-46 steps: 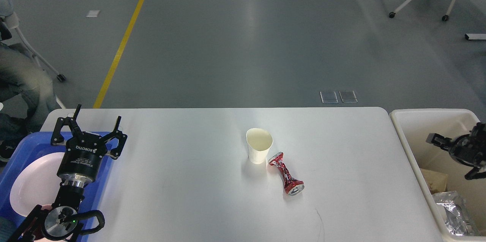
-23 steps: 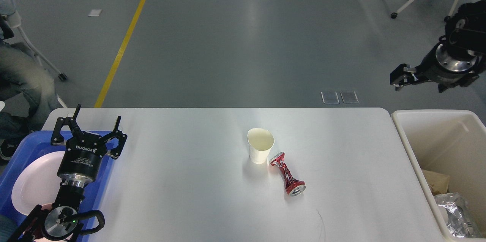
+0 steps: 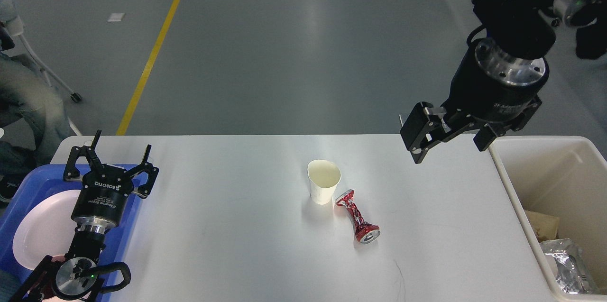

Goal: Tidy desktop
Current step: 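Raise the right gripper out of the bin and move over the paper cup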

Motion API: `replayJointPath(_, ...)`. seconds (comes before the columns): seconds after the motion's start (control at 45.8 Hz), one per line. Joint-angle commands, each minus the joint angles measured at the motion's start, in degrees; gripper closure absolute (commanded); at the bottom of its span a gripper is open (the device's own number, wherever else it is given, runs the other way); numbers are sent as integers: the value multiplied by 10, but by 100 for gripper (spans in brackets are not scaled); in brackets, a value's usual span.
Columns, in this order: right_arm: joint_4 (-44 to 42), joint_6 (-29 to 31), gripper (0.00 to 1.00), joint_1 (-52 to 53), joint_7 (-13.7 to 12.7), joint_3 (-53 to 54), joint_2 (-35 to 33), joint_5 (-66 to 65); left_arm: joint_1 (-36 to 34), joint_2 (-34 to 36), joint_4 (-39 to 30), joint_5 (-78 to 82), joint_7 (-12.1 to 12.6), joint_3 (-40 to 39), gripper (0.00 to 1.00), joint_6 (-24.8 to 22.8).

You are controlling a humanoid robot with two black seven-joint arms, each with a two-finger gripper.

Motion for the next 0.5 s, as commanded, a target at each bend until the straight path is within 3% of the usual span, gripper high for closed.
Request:
replayJointPath(0.0,6,-12,0,3,0,-15,2,10,0,0,0,0,1,0,4,0)
replayJointPath(0.481,-15,-56,0,-1,1,-9,15,21,0,0,0,0,1,0,4,0)
